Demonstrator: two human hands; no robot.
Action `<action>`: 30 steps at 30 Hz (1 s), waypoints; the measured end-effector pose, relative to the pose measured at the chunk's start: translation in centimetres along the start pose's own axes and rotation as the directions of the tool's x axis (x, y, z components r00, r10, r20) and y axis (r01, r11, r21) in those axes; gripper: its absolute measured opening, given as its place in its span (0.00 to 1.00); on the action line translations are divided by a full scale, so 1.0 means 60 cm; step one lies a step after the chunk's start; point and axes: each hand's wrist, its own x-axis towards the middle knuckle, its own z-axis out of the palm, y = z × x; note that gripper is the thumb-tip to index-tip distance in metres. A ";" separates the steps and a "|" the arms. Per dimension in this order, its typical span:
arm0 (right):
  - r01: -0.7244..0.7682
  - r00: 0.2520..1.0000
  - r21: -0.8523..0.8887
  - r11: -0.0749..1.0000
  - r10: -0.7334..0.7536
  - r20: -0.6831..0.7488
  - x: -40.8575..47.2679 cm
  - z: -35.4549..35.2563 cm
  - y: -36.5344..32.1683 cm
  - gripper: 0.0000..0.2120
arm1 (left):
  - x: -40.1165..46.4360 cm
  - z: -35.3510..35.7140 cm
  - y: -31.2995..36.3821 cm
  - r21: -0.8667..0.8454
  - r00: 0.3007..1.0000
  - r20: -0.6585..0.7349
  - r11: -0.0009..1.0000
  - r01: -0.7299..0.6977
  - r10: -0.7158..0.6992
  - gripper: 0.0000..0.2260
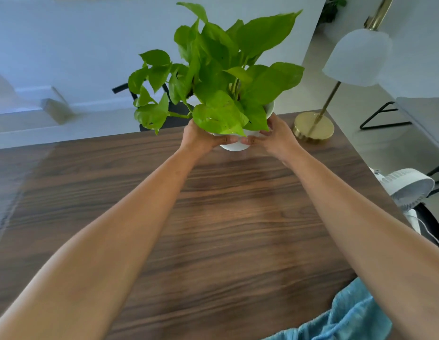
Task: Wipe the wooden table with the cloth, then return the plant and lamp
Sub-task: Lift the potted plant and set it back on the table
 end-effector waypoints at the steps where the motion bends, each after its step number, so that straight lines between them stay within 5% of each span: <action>1: 0.018 1.000 0.003 1.000 -0.018 0.010 -0.004 0.002 -0.008 0.40 | -0.011 -0.007 0.007 0.006 1.000 -0.014 1.000 -0.003 0.004 0.40; 5: 0.078 0.995 0.018 0.997 -0.079 0.061 -0.032 0.021 -0.039 0.40 | -0.069 -0.040 0.027 0.049 0.996 -0.080 0.999 -0.025 0.029 0.34; 25: 0.120 0.917 0.083 0.989 -0.143 0.372 -0.247 0.214 -0.074 0.40 | -0.415 -0.164 -0.047 0.013 0.894 -0.421 0.984 0.175 -0.154 0.53; 30: 0.113 0.912 0.031 0.993 -0.116 0.394 -0.271 0.232 -0.060 0.41 | -0.444 -0.162 -0.070 -0.007 0.890 -0.416 0.979 0.205 -0.189 0.47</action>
